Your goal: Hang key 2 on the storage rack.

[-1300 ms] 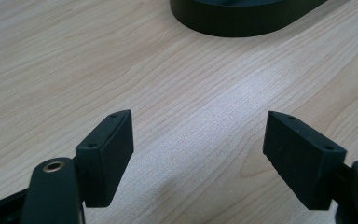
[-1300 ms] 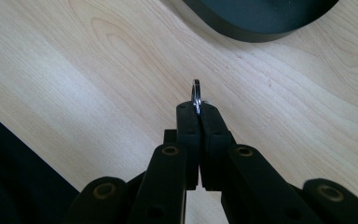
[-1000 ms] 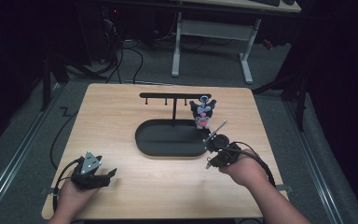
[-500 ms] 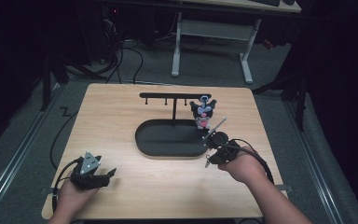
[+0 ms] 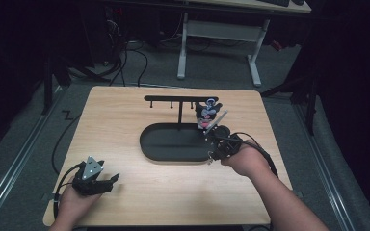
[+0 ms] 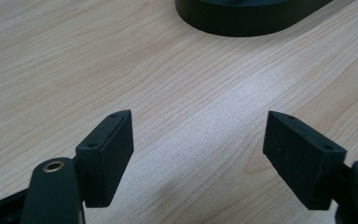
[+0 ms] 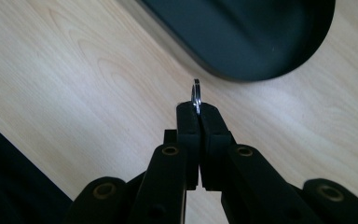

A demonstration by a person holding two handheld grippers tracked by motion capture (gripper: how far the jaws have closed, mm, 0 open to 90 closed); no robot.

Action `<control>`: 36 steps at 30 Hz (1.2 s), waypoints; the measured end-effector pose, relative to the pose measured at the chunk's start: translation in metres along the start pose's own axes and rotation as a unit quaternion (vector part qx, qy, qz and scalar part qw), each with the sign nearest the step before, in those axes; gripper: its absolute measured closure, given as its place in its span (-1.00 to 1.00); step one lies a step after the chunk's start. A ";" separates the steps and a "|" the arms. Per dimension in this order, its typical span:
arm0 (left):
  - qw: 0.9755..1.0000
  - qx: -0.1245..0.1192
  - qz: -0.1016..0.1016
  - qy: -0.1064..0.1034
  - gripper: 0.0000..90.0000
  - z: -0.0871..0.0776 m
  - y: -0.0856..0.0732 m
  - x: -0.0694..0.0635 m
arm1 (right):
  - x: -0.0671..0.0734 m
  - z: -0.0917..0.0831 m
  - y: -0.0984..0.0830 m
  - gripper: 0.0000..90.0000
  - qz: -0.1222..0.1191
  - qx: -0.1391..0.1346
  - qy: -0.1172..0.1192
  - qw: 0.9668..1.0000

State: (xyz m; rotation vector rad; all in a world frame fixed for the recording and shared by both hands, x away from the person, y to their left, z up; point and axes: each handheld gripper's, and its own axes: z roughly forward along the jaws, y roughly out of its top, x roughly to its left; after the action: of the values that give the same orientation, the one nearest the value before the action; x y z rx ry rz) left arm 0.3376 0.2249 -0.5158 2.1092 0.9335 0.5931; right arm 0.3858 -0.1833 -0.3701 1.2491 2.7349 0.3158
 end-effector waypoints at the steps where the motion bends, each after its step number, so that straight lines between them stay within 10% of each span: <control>1: 1.000 0.000 0.000 0.000 -0.44 0.000 0.000 0.000 | -0.001 -0.001 0.004 0.98 -0.011 -0.005 0.000 1.000; 36: 1.000 0.000 -0.007 -0.005 -0.44 0.001 -0.002 0.004 | -0.032 -0.023 0.108 0.98 -0.005 -0.028 -0.019 0.999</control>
State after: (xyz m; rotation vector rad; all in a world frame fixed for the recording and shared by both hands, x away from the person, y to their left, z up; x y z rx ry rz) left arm 0.3398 0.2287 -0.5171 2.1029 0.9417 0.5763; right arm 0.4817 -0.1417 -0.3217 1.2155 2.6805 0.3608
